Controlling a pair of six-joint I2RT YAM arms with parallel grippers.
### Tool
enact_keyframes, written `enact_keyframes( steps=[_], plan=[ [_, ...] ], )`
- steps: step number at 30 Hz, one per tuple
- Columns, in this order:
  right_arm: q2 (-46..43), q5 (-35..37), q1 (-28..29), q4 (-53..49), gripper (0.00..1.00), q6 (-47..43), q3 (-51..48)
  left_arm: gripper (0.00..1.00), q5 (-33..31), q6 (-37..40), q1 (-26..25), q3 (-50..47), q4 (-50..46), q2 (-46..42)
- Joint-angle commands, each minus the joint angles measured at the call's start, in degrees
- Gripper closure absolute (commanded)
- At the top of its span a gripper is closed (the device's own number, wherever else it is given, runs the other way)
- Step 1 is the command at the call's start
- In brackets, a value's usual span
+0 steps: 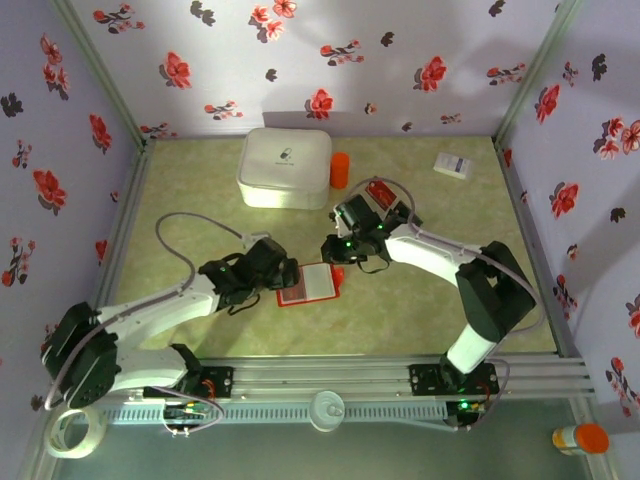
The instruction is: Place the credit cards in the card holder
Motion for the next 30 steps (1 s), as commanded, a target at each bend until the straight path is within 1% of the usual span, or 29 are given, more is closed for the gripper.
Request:
enact_keyframes(
  steps=[1, 4, 8, 19, 30],
  plan=[
    [2.3, -1.3, 0.4, 0.1, 0.83, -0.4, -0.3, 0.00, -2.6, -3.1, -2.4, 2.2, 1.6, 2.9],
    [3.6, -1.2, 0.4, 0.6, 0.84, -0.5, 0.1, 0.00, -3.8, -4.4, -3.8, 2.1, 2.4, 4.9],
    [5.6, -1.2, 0.5, 0.6, 0.86, -0.7, 1.1, 0.00, -3.8, -5.5, -4.5, 1.1, 3.8, 6.9],
    [9.1, -0.7, 0.8, -0.2, 0.86, -1.5, 2.2, 0.00, -3.6, -5.9, -5.0, 0.1, 6.2, 10.2],
    [11.7, -2.0, 1.4, 0.0, 0.88, -1.9, 2.5, 0.00, -3.2, -6.2, -5.1, -0.9, 7.1, 11.8]
  ],
)
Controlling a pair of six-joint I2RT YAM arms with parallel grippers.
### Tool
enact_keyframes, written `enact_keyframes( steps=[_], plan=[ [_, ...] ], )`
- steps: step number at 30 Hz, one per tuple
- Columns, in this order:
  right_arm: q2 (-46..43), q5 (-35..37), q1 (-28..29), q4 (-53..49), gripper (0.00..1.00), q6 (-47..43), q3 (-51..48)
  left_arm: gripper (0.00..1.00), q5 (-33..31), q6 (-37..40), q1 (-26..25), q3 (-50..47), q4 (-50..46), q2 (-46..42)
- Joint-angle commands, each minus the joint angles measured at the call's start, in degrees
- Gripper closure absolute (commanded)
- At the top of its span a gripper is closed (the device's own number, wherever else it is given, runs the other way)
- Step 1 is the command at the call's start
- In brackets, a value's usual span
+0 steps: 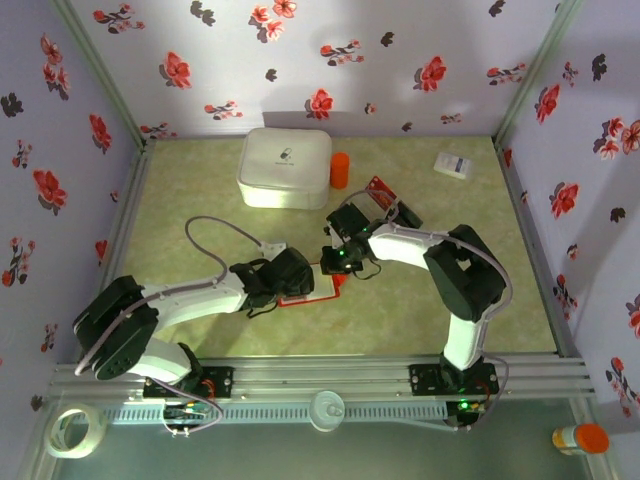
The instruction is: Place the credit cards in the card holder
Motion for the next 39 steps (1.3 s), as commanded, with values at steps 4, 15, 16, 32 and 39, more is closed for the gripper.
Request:
enact_keyframes(
  steps=[4, 15, 16, 32, 39],
  plan=[
    [1.9, -1.4, 1.7, -0.2, 0.88, -0.9, 1.5, 0.00, -1.4, -1.3, -0.6, -1.5, 0.9, 1.5],
    [2.2, -0.9, 3.2, -0.5, 0.88, -0.3, 2.1, 0.00, -0.7, -1.1, -0.7, -2.5, 2.7, 1.7],
    [2.1, -1.0, 3.3, -0.3, 0.89, -0.2, 2.1, 0.00, -0.6, -1.0, -0.7, -2.7, 2.9, 1.4],
    [1.4, -2.7, 3.9, 1.3, 0.90, 2.2, 3.0, 0.00, -0.6, -0.7, -1.1, -4.7, 4.8, -2.6],
    [2.0, -3.2, 4.5, 2.1, 0.90, 3.4, 3.4, 0.00, -0.8, -0.7, -1.1, -5.3, 4.9, -4.4]
  ],
)
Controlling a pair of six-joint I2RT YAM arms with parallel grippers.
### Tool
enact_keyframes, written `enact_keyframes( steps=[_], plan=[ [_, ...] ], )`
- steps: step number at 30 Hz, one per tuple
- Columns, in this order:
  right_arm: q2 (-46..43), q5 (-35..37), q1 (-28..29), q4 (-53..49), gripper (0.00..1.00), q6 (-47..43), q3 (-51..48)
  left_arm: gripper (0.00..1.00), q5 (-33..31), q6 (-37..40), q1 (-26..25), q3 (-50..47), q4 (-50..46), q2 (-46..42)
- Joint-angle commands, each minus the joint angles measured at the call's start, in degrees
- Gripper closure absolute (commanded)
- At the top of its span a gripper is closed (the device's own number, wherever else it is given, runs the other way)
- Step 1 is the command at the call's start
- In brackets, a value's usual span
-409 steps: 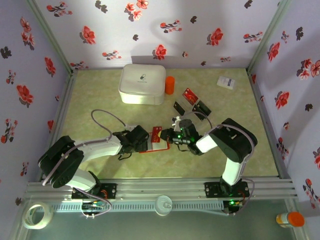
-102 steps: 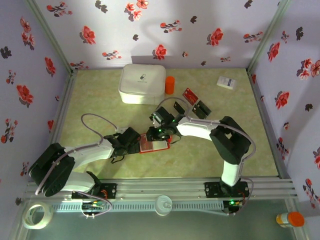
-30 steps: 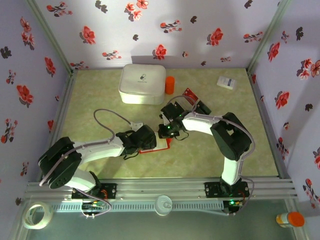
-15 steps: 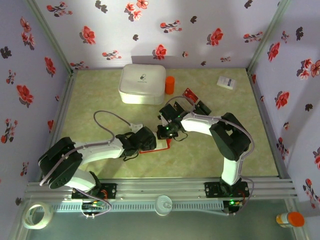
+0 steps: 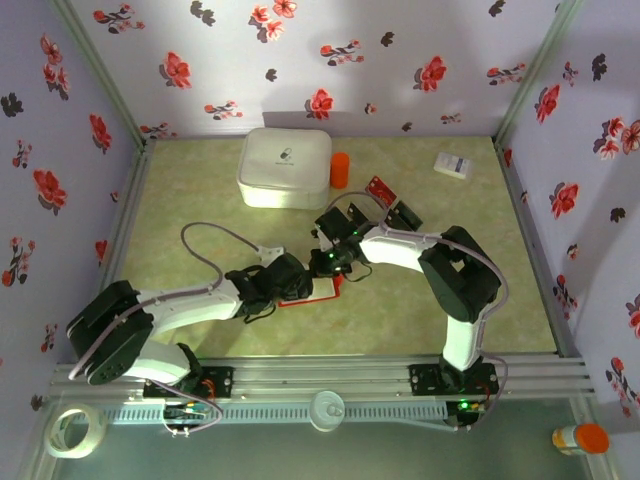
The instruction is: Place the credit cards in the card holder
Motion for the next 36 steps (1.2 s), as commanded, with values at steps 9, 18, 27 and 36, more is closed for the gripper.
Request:
enact_keyframes(
  steps=[9, 18, 27, 36],
  plan=[
    [2.1, -1.8, 1.5, 1.7, 0.90, 2.8, 2.4, 0.00, -0.9, -1.1, -0.4, -3.3, 1.4, -4.0],
    [3.5, -2.3, 2.5, 3.4, 0.90, 4.5, 3.3, 0.00, -2.8, -2.1, -0.4, -6.5, -0.2, -9.2],
    [4.9, -3.2, 3.4, 6.2, 0.90, 7.0, 3.8, 0.00, -3.3, -3.0, -0.4, -8.9, -1.5, -11.9],
    [5.6, -4.2, 4.4, 9.6, 0.90, 9.6, 4.2, 0.00, -4.1, -3.7, -0.4, -10.4, -3.0, -14.8]
  ],
)
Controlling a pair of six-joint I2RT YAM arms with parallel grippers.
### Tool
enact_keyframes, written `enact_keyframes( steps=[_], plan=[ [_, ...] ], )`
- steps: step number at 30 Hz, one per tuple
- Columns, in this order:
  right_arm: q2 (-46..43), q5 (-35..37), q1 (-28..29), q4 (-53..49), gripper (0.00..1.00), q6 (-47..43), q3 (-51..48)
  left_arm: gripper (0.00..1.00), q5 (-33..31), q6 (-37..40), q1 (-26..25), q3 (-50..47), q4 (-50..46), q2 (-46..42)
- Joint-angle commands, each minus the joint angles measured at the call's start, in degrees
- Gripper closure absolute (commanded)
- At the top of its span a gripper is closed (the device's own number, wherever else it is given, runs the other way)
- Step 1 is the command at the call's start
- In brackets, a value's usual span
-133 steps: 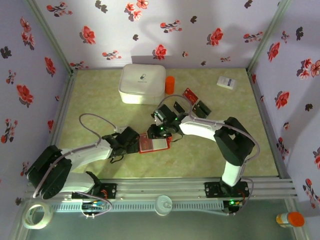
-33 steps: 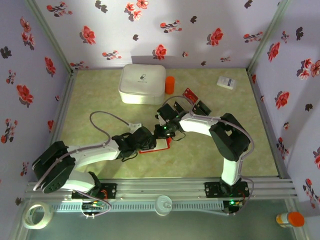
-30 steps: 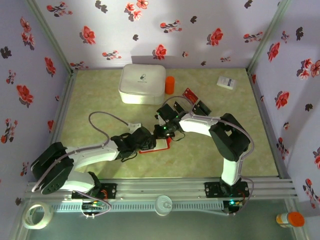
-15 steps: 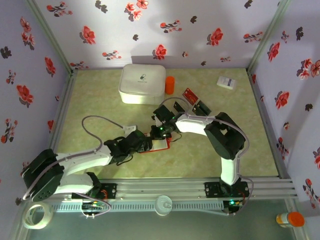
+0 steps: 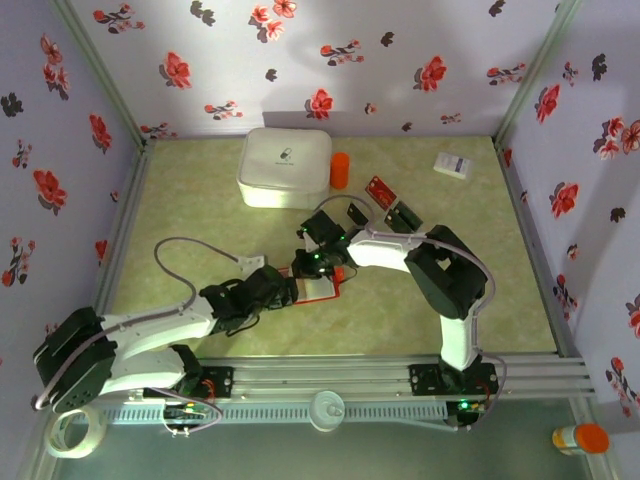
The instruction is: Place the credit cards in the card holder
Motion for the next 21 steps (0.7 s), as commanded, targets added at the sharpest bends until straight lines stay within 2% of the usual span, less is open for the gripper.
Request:
enact_keyframes(
  steps=[1, 13, 21],
  plan=[
    [1.8, -1.4, 0.9, 2.7, 0.90, 2.3, 1.5, 0.00, -2.7, -1.2, -0.4, -1.1, -2.4, -2.1],
    [5.2, -5.1, 1.7, 11.6, 0.90, 7.2, 2.5, 0.00, -3.8, -2.4, -0.4, -2.9, -5.9, -7.6],
    [5.9, -7.0, 2.2, 11.2, 0.89, 7.4, 7.6, 0.00, -4.2, -2.9, -0.4, -3.4, -7.1, -9.2]
  ],
)
